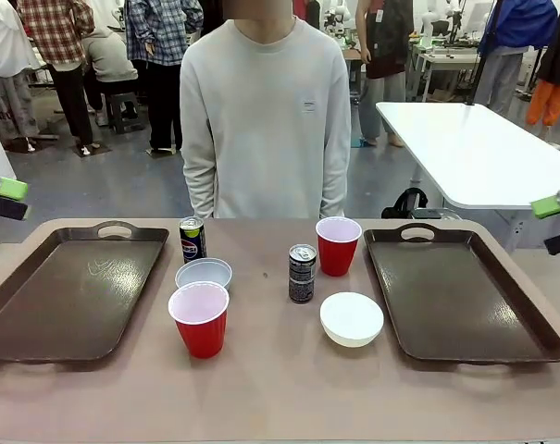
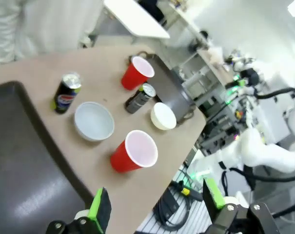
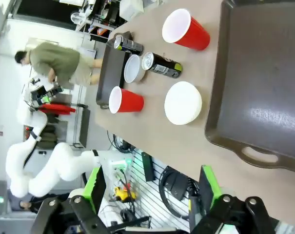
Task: Prepare tableware on both trays.
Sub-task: Pick up a Picnic Bowl from the table and place it on a Handle tray.
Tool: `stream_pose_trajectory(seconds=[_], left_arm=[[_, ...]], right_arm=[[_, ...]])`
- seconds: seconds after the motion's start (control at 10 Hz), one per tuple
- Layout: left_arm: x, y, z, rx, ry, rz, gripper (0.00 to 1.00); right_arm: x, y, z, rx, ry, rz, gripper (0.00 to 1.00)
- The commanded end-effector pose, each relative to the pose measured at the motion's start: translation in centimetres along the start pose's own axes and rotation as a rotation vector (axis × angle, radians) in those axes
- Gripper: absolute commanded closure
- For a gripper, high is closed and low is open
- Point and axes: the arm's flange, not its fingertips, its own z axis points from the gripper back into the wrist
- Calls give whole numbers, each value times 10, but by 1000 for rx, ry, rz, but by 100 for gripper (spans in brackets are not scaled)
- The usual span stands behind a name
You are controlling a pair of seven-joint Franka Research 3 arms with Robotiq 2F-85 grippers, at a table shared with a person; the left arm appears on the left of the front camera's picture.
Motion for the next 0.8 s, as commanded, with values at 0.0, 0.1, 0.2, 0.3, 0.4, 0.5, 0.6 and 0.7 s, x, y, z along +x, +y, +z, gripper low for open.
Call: stream_pose_trajectory(seconds=[0.0, 0.1, 0.2, 0.3, 0.4, 0.5, 0.6, 0.7], left_arm=[[-17, 26, 11, -3, -3, 93, 0], [-20, 40, 21, -9, 8, 124, 0], [-25, 48, 28, -20, 11, 136, 0], [-29, 52, 34, -23, -1, 148, 0], [-33, 54, 36, -14, -11, 167, 0], [-30, 52, 34, 60, 46, 120, 0], [-37, 55, 33, -5, 7, 182, 0], [-37, 55, 33, -5, 7, 182, 0]], right_arm=[[4, -18, 3, 34, -1, -34, 0], [2, -29, 11, 53, -9, -48, 0], [0, -37, 17, 69, -4, -43, 0], [-2, -42, 22, 78, -15, -46, 0], [-4, -44, 27, 79, -26, -48, 0], [-4, -44, 26, 16, -21, 3, 0], [-6, -42, 20, 44, -19, -69, 0], [-6, -42, 20, 44, -19, -69, 0]])
